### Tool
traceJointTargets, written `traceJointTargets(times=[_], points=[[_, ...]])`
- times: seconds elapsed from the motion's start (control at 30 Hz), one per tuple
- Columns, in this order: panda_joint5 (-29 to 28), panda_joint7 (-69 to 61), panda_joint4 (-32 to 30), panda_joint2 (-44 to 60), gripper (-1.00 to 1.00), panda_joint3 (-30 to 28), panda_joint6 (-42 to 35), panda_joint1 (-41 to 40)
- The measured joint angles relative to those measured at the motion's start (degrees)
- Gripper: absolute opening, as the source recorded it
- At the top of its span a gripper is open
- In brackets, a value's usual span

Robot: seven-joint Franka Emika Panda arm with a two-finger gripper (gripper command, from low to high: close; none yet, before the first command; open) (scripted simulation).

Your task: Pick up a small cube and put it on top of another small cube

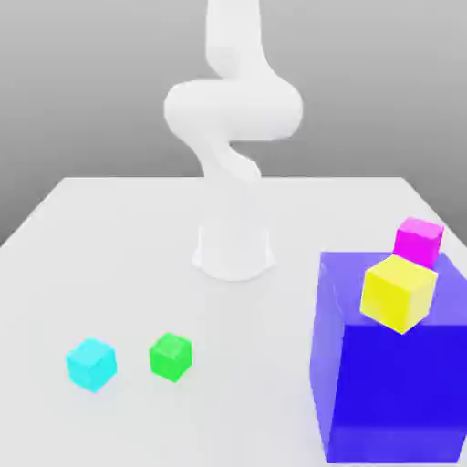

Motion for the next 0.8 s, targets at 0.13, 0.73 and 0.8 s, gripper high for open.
traceJointTargets(times=[0.13, 0.73, 0.8], points=[[0.5, -1.1, -4.1, 8.7, 0.00, -3.7, 5.0, -1.7], [6.2, -8.0, -21.2, 46.2, 0.00, -16.0, 26.7, -12.3], [9.5, -10.5, -20.8, 50.4, 0.00, -13.8, 29.7, -14.0]])
